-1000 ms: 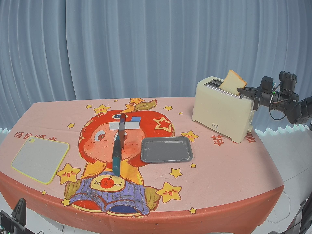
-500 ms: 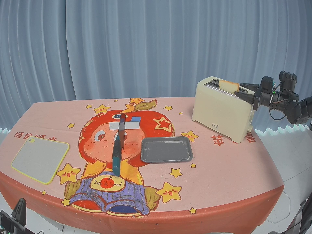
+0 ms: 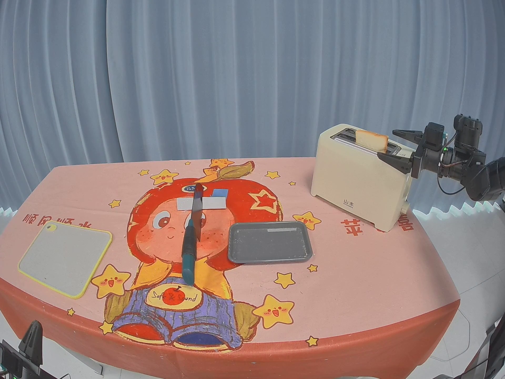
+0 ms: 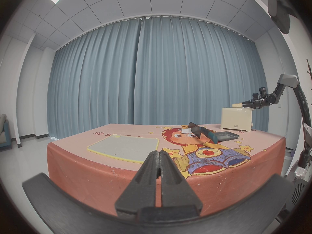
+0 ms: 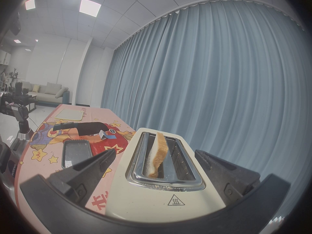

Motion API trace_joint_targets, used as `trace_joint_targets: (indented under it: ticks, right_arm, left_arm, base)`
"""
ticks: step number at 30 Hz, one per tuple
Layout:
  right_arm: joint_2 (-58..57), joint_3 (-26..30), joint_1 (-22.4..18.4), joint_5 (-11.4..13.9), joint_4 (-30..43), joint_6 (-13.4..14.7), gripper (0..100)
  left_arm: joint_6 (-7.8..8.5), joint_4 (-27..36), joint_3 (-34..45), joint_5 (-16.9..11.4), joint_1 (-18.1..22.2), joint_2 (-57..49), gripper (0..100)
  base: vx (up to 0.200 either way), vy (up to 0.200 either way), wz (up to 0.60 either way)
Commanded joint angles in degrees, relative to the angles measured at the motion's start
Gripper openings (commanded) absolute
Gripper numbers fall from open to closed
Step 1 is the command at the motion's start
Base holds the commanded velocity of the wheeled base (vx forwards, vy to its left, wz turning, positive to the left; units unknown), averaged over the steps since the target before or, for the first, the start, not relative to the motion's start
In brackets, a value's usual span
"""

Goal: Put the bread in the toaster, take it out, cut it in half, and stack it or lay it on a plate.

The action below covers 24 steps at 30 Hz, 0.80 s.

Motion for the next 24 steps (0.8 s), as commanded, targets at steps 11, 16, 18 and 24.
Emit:
trace_joint_targets:
  ticks: [11, 16, 18, 24]
  right_arm:
    - [-6.7, 7.0, 0.5, -3.5, -2.1, 0.8, 100]
    - [-9.4, 10.0, 0.4, -3.7, -2.4, 0.9, 100]
    - [-11.2, 11.9, 0.1, -3.7, -2.4, 1.0, 100]
    - [-20.0, 20.6, 0.0, -4.5, -2.4, 8.7, 100]
  left_arm:
    - [-0.02, 0.0, 1.0, 0.0, 0.0, -0.9, 0]
    - [-0.02, 0.0, 1.0, 0.0, 0.0, -0.9, 0]
    - [-0.02, 0.0, 1.0, 0.0, 0.0, -0.9, 0]
    - [-0.02, 0.0, 1.0, 0.0, 0.0, -0.9, 0]
  base:
    - [0.000, 0.000, 0.00]
    - [0.000, 0.000, 0.00]
    - [0.000, 0.000, 0.00]
    - [0.000, 0.000, 0.00]
